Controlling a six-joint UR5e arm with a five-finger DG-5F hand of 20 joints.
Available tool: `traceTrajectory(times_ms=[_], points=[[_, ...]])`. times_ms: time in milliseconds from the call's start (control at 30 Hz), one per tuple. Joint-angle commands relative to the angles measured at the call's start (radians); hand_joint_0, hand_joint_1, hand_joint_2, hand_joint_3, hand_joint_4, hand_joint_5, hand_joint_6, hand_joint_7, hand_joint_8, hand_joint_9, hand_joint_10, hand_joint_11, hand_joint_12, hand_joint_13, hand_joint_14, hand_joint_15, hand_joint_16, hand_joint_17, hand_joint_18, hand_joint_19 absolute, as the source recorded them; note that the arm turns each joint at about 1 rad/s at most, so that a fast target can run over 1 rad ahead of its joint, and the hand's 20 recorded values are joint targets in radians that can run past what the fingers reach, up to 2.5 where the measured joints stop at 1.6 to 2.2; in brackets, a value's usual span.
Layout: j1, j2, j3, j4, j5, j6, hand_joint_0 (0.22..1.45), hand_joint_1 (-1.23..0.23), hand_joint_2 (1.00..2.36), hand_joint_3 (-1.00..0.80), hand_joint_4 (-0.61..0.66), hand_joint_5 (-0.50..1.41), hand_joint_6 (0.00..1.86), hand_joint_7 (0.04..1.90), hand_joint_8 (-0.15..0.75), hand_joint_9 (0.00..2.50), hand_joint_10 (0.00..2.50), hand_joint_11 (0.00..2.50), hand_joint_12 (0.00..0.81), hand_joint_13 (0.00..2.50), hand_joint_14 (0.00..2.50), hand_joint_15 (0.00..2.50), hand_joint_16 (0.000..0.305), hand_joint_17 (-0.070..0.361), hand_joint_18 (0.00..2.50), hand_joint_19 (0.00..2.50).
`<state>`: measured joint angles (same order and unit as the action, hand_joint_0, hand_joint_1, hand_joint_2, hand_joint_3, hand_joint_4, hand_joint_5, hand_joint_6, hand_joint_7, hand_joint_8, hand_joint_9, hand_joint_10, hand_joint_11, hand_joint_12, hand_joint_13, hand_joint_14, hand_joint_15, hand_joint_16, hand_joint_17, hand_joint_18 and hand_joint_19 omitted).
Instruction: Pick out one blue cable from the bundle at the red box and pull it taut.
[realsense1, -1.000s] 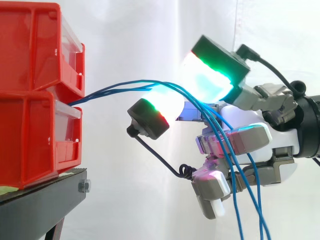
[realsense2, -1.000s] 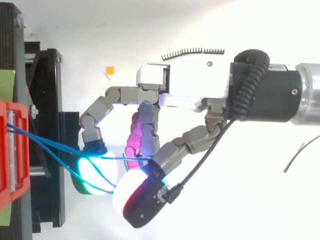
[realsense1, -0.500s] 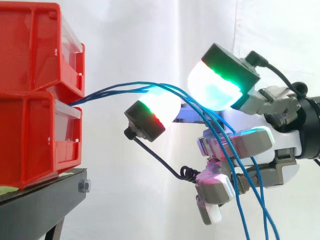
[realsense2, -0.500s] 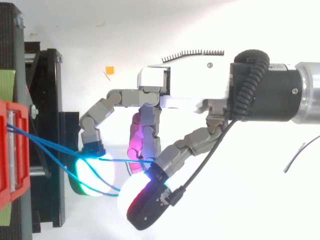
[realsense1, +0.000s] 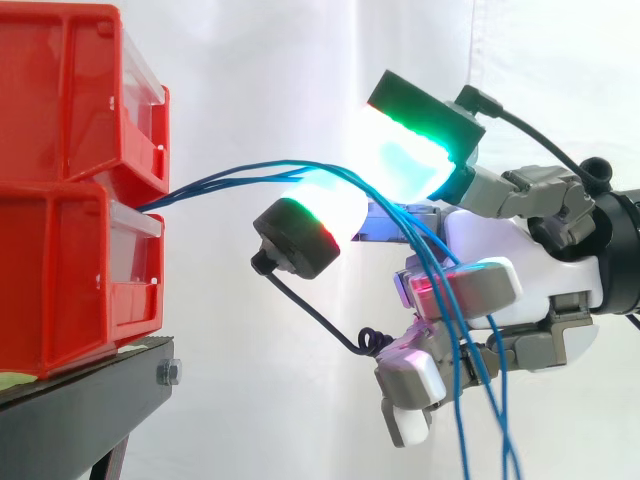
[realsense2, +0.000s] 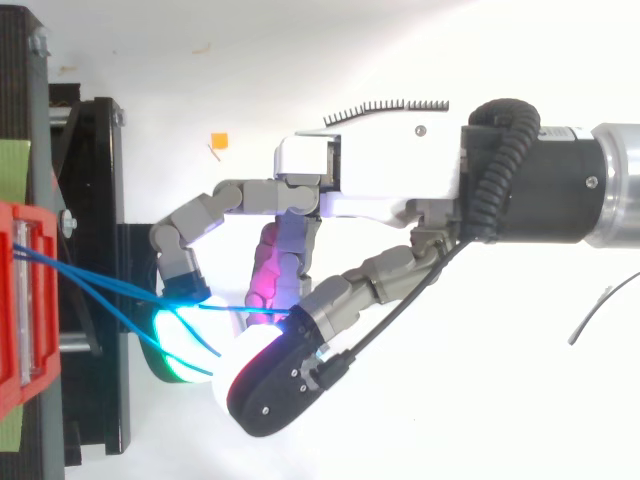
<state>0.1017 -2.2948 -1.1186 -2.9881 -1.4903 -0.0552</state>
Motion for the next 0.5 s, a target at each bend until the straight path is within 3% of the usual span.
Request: traceTrajectory(times_ms=[0, 100, 233, 467], points=[[0.0, 0.001, 0.0, -0.009, -0.004, 0.0, 0.55, -0.73, 1.01, -0.36, -0.18, -0.02, 0.7, 1.18, 0.188, 1.32, 0.03, 0.79, 0.293, 0.93, 0.03, 0.73, 0.045, 0.1, 0.61, 0.79], [0.0, 0.009, 0.0, -0.02, -0.004, 0.0, 0.55, -0.75, 1.02, -0.29, -0.13, -0.06, 0.82, 1.03, 0.192, 1.24, 0.03, 0.8, 0.303, 0.88, 0.03, 0.73, 0.046, 0.103, 0.59, 0.79], [0.0, 0.009, 0.0, -0.032, -0.005, -0.002, 0.57, -0.81, 1.02, -0.26, -0.1, -0.08, 0.88, 0.98, 0.198, 1.18, 0.03, 0.81, 0.311, 0.85, 0.03, 0.73, 0.045, 0.102, 0.59, 0.79], [-0.002, 0.009, 0.002, -0.034, -0.005, 0.0, 0.67, -0.89, 1.0, -0.47, -0.13, -0.08, 0.92, 0.91, 0.201, 1.19, 0.03, 0.83, 0.299, 0.86, 0.03, 0.7, 0.044, 0.099, 0.63, 0.74]])
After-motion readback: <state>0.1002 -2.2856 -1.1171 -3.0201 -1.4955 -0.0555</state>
